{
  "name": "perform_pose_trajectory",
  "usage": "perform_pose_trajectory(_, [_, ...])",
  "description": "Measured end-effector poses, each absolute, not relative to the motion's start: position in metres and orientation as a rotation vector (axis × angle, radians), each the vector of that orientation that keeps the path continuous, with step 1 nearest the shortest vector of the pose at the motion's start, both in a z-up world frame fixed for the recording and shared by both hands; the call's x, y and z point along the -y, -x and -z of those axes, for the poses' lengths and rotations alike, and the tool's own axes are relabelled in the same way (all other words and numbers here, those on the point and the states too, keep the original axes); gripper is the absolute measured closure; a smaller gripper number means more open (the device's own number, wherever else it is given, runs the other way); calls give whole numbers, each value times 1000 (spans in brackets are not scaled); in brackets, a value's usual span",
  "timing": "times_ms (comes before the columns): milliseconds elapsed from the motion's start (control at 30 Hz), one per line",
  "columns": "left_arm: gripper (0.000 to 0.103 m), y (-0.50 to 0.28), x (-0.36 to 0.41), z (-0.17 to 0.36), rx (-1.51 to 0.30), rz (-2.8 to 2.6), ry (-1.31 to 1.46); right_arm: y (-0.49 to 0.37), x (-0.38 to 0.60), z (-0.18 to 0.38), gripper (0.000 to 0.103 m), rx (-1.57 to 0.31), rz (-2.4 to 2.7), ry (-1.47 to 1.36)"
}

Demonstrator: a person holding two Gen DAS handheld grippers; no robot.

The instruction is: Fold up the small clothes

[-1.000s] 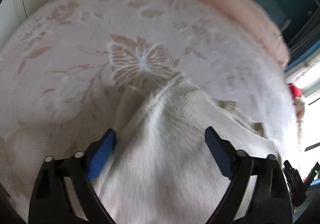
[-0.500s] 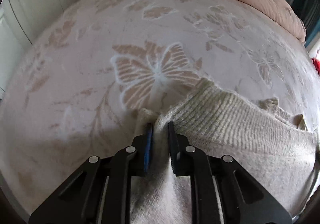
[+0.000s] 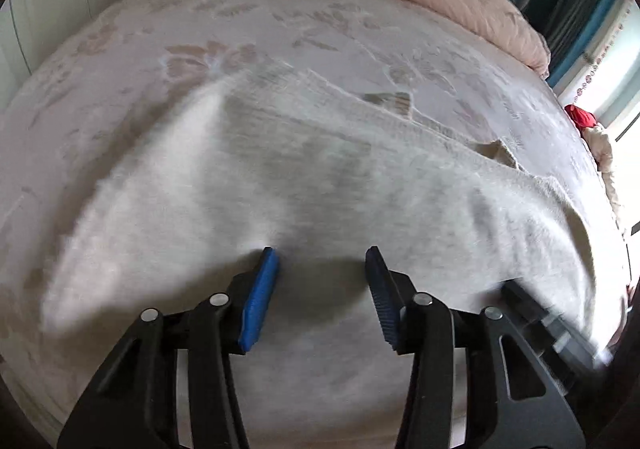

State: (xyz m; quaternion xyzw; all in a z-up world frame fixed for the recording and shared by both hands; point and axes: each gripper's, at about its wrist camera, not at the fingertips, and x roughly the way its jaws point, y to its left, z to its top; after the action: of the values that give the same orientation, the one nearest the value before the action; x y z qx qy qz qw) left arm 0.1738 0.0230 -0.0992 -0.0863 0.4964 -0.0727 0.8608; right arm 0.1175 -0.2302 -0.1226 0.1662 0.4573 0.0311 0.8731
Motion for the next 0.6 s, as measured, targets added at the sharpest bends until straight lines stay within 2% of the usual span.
perform_pose_trajectory(67, [58, -167, -47, 98, -1043, 103, 163, -98, 289, 122, 90, -928, 57, -396])
perform_pose_trajectory(133, [62, -163, -78, 104, -1055, 105, 231, -72, 347, 123, 103, -908, 185, -431])
perform_pose_trajectory(200, [71, -158, -96, 109, -1046, 139, 282, -38, 405, 127, 103, -900, 287, -523])
perform_pose_trajectory(233, [71, -155, -96, 108, -1039, 143, 265, -27, 418, 127, 103, -887, 301, -557])
perform_pose_trajectory(267, [71, -152, -93, 106, -1033, 135, 239, -13, 430, 125, 86, -904, 392, -553])
perform_pose_trajectory(300, [70, -149, -89, 103, -1030, 126, 223, -5, 435, 123, 81, -915, 441, -546])
perform_pose_trajectory(333, [64, -144, -86, 97, -1030, 118, 220, 2, 438, 121, 79, -906, 443, -564])
perform_pose_trajectory(367, [57, -139, -84, 91, -1025, 119, 237, 13, 440, 119, 73, -890, 417, -619])
perform_pose_trajectory(400, [39, -133, -85, 85, -1014, 124, 265, 18, 440, 119, 63, -884, 401, -663])
perform_pose_trajectory(433, [21, -124, -90, 77, -990, 109, 313, 24, 437, 120, 57, -880, 383, -703])
perform_pose_trajectory(500, [12, -103, -107, 70, -947, 49, 415, 32, 426, 126, 46, -877, 329, -777])
perform_pose_trajectory(600, [11, -92, -138, 84, -979, -35, 558, 25, 414, 144, 40, -900, 275, -847])
